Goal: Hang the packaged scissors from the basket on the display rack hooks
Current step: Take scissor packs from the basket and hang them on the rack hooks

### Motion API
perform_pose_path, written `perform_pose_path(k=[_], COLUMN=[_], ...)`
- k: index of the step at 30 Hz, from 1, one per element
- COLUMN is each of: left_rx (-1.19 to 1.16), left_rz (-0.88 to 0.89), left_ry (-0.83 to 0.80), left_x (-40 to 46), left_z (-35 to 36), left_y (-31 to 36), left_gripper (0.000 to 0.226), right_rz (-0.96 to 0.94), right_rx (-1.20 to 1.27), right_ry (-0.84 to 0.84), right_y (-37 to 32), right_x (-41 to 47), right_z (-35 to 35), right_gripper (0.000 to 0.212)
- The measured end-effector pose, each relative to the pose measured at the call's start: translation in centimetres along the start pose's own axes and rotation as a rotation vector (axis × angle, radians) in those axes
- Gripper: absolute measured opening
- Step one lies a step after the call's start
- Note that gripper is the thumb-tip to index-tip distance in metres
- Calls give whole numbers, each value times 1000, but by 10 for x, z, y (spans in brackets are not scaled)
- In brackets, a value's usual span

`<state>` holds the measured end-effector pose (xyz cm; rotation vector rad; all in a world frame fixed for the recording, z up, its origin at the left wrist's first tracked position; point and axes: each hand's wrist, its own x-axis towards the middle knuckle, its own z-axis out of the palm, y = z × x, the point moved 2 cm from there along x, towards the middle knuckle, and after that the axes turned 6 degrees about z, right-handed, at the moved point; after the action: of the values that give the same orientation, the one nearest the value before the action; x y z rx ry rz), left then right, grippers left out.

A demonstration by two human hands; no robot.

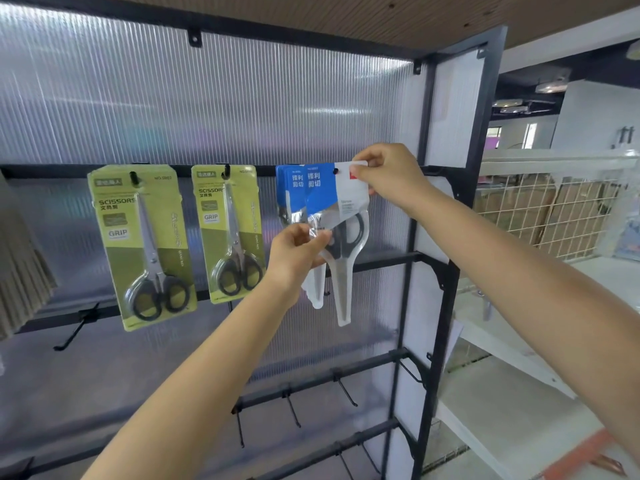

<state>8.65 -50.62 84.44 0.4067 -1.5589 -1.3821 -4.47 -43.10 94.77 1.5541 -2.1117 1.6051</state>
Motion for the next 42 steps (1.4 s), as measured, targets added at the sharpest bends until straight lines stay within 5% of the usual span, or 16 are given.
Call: perform_pose_path(k=[14, 28, 34, 39, 42], left_rx=[188, 408, 610, 891, 964], left_rz=[-52, 12, 19, 237, 367], left_ry=[194, 313, 331, 341, 201], left_x=[37, 54, 50, 8, -14], left_z=[-8, -7, 2, 23, 45], left_y=[-24, -27, -21, -22, -29], left_gripper=[19, 24, 34, 45, 41], right_rz=[-116, -202, -158, -97, -60], right_rx=[-174, -644, -680, -741, -773], right_ry=[114, -72, -73, -110, -126], right_y=[18, 34, 35, 53, 63], right_x=[18, 13, -13, -48, -75], right_z=[32, 54, 33, 7, -11], right_gripper=[13, 63, 62, 53, 51])
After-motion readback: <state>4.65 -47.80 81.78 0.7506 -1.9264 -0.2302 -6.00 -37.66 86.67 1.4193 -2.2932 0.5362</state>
